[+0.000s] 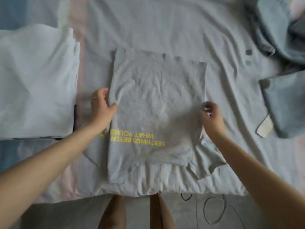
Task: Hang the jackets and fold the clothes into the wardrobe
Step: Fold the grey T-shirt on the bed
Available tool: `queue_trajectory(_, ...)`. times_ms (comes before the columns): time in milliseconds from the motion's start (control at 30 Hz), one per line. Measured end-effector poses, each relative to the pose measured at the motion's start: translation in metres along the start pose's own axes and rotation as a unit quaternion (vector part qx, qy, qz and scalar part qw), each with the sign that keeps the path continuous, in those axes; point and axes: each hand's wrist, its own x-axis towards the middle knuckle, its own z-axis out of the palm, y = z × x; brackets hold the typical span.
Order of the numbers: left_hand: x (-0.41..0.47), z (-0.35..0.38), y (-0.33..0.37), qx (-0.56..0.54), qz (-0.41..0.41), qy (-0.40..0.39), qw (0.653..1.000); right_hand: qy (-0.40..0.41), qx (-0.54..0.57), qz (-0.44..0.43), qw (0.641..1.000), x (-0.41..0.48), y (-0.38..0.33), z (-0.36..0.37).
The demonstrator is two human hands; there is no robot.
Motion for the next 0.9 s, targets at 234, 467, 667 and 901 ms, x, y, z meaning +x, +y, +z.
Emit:
queue_trajectory(234, 0.129, 0.043, 0.041, -0.166, -0.058, 0.010, 0.984, 0.142, 0.070, 0.025, 0.987, 0.131, -0.080, 0.047)
queue_trajectory(467, 0.185, 0.040, 0.064, -0.126, 0.052, 0.120, 0.983, 0.243, 0.050, -0.003, 0.969, 0.163, -0.082, 0.041)
queue_trajectory(667, 0.140, 0.053, 0.061, 0.201, 0.251, 0.069, 0.944, 0.125, -0.235, -0.282, 0.922, 0.126, -0.083, 0.076)
queue_trajectory(901, 0.156, 0.062, 0.046, 0.427, 0.224, -0.106, 0.870, 0.002, -0.387, -0.360, 0.849, 0.146, -0.058, 0.089)
